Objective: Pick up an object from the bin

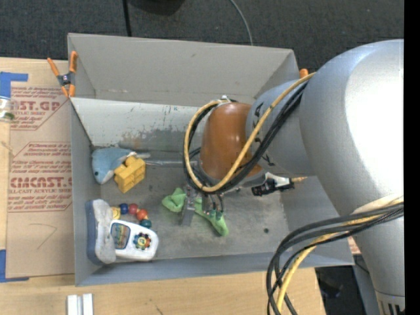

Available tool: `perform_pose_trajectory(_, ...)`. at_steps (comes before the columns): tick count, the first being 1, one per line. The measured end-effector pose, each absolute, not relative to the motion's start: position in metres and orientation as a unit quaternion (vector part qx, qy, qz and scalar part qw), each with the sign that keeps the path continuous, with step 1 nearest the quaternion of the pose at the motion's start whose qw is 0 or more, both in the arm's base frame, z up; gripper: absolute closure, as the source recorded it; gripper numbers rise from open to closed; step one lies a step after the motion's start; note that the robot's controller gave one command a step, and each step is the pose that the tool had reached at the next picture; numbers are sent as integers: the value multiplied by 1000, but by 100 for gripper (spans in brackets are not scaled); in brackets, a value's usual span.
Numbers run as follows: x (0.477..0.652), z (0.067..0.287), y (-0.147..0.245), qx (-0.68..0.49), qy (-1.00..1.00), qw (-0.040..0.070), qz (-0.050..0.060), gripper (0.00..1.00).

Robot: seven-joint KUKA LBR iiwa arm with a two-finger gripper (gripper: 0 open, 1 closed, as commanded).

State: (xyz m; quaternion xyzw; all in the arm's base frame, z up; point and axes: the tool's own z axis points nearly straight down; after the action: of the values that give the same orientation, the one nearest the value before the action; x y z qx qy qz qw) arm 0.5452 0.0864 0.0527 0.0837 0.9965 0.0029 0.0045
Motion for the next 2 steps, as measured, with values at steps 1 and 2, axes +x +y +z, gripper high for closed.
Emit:
perform_pose_trajectory(1,545,57,86,84,996,4,3,100)
perform_pose_trajectory(2,545,65,86,84,996,4,3,100)
